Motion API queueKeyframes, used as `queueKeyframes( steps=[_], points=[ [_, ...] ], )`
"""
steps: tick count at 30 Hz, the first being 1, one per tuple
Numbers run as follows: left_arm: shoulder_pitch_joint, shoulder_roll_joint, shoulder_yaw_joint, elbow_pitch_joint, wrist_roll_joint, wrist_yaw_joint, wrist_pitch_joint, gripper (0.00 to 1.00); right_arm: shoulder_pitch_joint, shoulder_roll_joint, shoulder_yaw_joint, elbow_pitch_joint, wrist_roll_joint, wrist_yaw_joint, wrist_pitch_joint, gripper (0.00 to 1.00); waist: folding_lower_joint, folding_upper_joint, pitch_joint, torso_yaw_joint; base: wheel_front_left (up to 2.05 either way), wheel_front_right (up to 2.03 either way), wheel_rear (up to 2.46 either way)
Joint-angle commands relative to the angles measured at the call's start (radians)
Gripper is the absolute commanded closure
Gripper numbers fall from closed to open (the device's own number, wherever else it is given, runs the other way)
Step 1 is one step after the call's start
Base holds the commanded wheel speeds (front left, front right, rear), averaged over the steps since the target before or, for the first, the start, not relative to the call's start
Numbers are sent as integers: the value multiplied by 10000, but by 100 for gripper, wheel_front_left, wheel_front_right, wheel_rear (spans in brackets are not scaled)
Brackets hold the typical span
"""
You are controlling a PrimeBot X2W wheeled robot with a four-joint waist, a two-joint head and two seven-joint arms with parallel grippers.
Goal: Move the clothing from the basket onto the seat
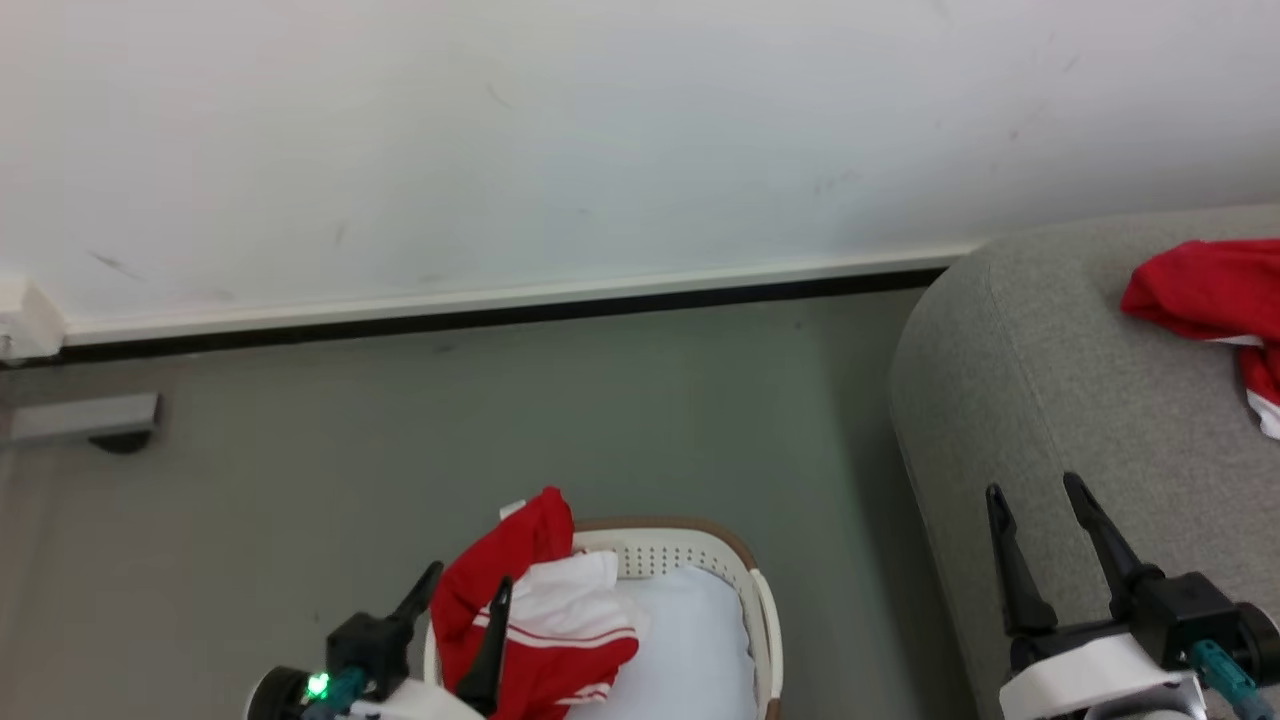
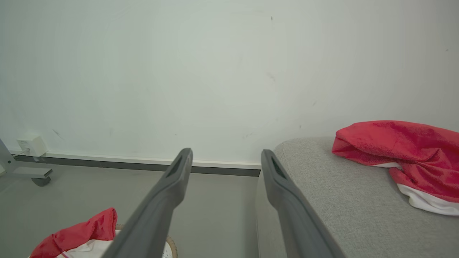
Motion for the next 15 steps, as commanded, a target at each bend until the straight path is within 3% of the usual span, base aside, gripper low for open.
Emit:
queueKeyframes(
  steps=[1, 15],
  points=[
    [-569, 54, -172, 650, 250, -5, 3, 0, -326, -30, 74, -109, 132, -21, 7, 0, -1, -1, 946, -282, 0, 0, 0],
    [-4961, 115, -1840, 5607, 1882, -24, 2415, 0, -2327, 113, 559, -769, 708, -21, 5, 0, -1, -1, 4765, -1328, 0, 0, 0]
  ],
)
